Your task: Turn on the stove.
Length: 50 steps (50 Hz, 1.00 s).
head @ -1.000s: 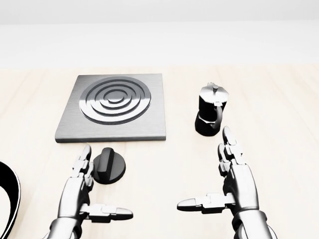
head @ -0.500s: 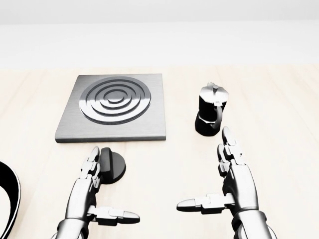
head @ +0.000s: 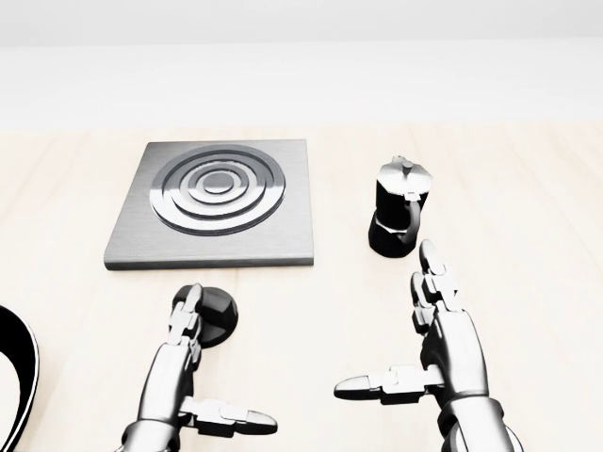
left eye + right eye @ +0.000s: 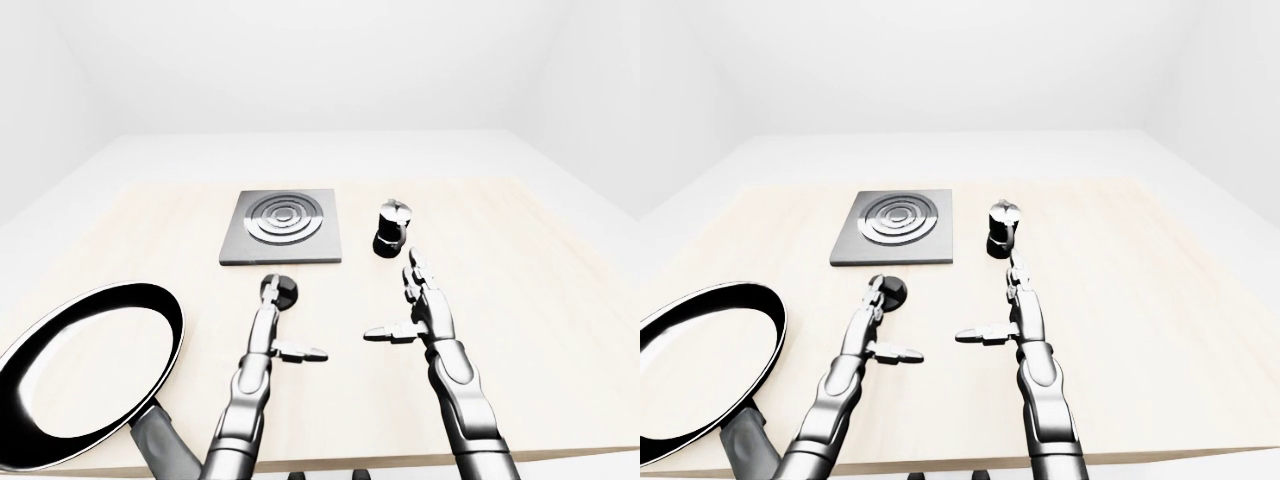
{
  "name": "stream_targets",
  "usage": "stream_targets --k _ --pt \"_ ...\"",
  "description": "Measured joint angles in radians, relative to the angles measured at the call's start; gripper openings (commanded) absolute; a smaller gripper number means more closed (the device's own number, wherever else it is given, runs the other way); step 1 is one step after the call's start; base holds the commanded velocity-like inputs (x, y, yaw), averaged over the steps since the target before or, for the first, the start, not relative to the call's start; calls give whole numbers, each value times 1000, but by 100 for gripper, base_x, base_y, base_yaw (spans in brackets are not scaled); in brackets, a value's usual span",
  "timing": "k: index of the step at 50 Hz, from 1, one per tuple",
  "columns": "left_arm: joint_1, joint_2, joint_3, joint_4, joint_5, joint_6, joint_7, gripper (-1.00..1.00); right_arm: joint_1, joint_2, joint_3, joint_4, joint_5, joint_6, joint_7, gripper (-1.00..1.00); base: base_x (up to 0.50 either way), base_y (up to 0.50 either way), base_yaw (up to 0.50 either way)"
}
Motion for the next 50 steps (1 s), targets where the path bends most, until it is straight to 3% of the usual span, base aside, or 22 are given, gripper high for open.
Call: stream_targets --k 33,40,50 --pt "164 5 -75 -478 30 9 -6 100 0 1 2 6 -1 -3 1 100 0 0 0" --pt "192 12 -71 -592 27 39 -3 100 0 1 3 4 -2 -1 0 100 0 0 0" --pt "224 21 -59 -768 25 116 -6 100 2 1 3 1 -2 1 1 100 0 0 0"
